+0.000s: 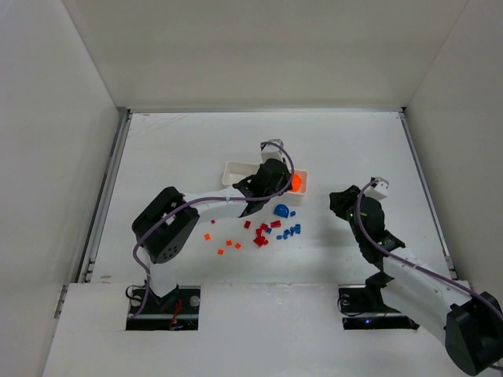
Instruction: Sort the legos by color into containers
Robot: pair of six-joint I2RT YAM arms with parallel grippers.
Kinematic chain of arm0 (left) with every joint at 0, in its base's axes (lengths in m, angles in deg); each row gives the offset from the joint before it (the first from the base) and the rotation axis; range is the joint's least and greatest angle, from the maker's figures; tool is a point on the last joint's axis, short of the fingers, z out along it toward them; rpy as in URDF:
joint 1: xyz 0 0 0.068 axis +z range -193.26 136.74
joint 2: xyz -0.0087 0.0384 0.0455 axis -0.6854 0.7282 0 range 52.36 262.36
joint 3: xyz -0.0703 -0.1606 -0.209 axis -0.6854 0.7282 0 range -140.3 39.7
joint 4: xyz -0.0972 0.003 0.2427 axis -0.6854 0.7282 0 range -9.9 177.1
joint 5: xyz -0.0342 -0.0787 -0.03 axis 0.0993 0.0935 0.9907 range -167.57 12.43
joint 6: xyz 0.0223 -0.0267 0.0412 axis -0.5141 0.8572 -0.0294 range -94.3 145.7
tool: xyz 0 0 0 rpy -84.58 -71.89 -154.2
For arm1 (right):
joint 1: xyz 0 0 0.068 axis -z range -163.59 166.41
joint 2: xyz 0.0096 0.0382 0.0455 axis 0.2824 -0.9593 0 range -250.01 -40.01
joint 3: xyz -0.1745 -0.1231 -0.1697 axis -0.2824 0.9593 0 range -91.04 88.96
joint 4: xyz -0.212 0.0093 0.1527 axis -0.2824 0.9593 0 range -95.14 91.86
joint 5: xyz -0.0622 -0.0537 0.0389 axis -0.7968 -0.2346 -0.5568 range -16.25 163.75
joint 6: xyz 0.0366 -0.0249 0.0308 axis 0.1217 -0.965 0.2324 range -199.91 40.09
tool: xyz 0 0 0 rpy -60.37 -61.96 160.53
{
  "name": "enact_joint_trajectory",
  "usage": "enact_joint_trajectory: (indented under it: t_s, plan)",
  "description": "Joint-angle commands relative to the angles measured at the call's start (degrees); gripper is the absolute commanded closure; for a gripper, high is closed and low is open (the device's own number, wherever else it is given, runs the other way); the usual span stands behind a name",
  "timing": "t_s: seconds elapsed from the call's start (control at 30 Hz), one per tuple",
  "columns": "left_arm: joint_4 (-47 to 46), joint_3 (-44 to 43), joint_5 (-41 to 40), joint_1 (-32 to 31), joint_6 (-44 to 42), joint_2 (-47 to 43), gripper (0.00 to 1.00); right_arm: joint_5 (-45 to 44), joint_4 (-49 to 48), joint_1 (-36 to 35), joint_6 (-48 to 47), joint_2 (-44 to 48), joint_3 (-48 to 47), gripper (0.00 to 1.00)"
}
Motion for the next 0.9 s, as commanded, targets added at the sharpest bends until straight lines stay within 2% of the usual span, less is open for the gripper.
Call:
enact_joint_trajectory:
  t_s: [0.0,0.07,0.1,0.17,0.37,0.57,0.73,0.87]
  plan:
    - [-1.25,-4.32,0.81,0.17,-0.20,2.86,0.90,0.32,-1.60,-0.86,-0.17,0.86,-0.25,0.60]
    - [-1.16,-5.02,0.63,0.17,-0.64,3.39,0.87,0.49,-1.86,-1.65,-0.35,-0.45,-0.68,0.60]
    - [-0.99,-4.50,-0.24,0.34,-1.08,2.43,0.78,0.93,-1.95,-3.39,-0.78,-2.81,-1.56,0.59]
    - [-1.51,-2.84,-1.38,0.34,-1.34,0.85,0.76,1.02,-1.95,-6.12,-1.22,-4.50,-2.09,0.58]
    - [-2.92,9.36,-4.02,-2.11,-4.15,-8.20,0.79,0.50,-2.13,-14.21,-2.10,-13.71,-5.69,0.54]
    - [-3.36,20.89,-7.01,-5.37,-3.80,-14.27,0.77,-1.26,-2.83,-16.68,-2.37,-21.55,-9.12,0.54]
    - [-3.80,21.79,-3.78,-5.72,-4.77,-12.62,0.69,-1.53,-3.44,-17.21,-2.46,-24.28,-10.09,0.54]
    - [-4.68,18.90,-2.36,-5.46,-5.47,-8.14,0.69,-1.53,-3.53,-17.30,-2.54,-23.93,-9.83,0.54]
